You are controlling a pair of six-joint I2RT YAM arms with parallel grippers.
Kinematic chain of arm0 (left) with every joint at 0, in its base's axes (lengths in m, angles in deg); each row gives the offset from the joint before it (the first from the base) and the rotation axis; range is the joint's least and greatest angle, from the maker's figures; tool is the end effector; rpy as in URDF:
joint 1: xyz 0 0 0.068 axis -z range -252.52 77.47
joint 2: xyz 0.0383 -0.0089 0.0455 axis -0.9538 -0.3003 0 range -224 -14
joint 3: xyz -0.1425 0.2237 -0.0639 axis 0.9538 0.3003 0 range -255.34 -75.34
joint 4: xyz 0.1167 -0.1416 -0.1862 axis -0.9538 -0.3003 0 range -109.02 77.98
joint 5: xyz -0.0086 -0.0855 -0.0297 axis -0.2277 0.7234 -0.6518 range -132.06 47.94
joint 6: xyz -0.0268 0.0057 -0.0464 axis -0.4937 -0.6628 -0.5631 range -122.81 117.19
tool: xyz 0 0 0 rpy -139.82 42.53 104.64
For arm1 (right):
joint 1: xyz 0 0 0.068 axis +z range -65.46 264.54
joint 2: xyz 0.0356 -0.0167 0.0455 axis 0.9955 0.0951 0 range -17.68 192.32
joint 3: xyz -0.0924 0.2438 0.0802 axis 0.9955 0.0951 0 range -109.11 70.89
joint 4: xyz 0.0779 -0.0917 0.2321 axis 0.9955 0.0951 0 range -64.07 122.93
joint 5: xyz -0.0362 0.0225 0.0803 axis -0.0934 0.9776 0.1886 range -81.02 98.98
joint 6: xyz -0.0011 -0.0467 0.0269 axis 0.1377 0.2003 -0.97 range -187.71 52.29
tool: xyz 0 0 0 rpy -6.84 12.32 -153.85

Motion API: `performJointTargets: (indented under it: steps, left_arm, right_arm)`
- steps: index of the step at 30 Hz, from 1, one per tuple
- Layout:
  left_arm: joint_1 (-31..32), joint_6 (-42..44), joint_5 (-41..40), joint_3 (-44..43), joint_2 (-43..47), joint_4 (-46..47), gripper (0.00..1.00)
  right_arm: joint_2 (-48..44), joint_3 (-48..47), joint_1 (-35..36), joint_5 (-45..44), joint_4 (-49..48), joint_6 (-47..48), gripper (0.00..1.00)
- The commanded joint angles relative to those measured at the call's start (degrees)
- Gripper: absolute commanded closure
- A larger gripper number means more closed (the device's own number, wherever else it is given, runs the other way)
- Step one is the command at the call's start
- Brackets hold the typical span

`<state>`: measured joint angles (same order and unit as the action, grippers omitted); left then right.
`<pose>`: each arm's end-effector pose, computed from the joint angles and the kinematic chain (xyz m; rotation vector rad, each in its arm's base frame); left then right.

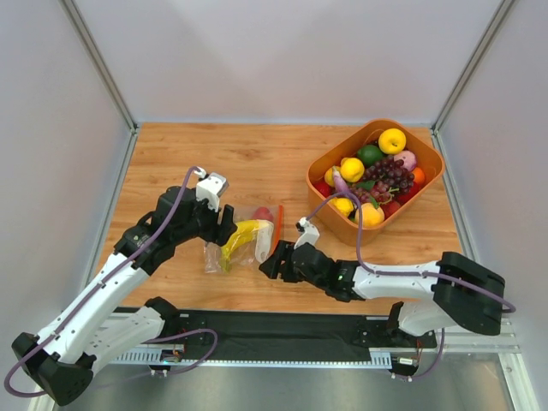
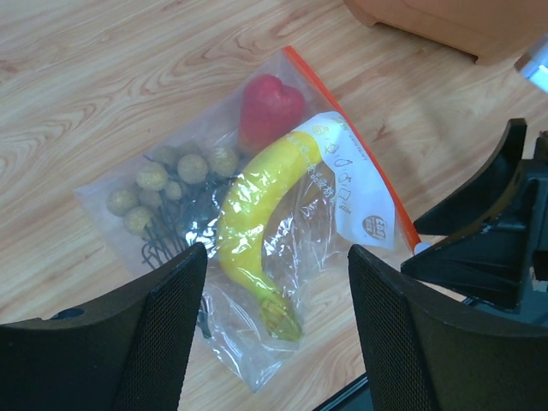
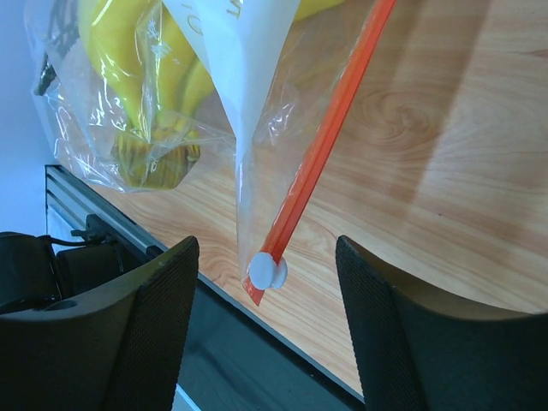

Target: Open the zip-top bag and remove the fake food

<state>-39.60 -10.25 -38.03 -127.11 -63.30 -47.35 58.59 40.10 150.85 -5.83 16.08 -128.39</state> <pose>0.1514 -0.1010 0.3248 0.5222 2.1190 -0.4820 0.1128 0.2345 0.1742 0.0411 2.3409 0.9379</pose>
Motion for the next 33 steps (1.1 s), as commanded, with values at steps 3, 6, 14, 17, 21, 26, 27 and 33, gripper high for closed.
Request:
performJointTargets:
  steps: [3,6,14,17,21,26,27,33]
  left_arm:
    - [0.5,1.0,1.2,0.5,1.2,1.8,0.26]
    - [0.7,1.2,1.3,0.6,1.6,2.0,0.26]
    - [3.9,3.4,4.1,1.8,5.2,4.2,0.29]
    - [6.5,4.9,4.1,3.1,8.2,5.9,0.29]
    - [10.7,7.1,5.6,4.8,13.7,9.3,0.29]
    - [13.8,9.1,7.7,5.4,16.9,12.6,0.29]
    - [14.1,9.7,8.1,5.3,16.9,13.4,0.29]
    - [18.8,14.0,5.5,2.4,11.0,13.5,0.29]
  right_arm:
    - [4.6,0.1,0.9,0.0,-12.6,-2.4,0.39]
    - [5.7,-0.1,1.1,-0.5,-15.3,-1.6,0.53]
    - [-0.6,-7.3,1.2,-5.1,-5.2,8.1,1.00]
    - [-3.3,-10.2,1.2,-6.2,-0.1,9.7,1.00]
    - [-8.3,-13.5,1.2,-10.1,7.2,12.1,1.00]
    - [-11.1,-18.5,1.2,-13.1,13.7,14.8,1.00]
    - [-11.5,-20.1,1.2,-13.5,15.4,15.0,1.00]
    - [-13.5,-22.8,1.1,-13.3,16.7,15.1,1.00]
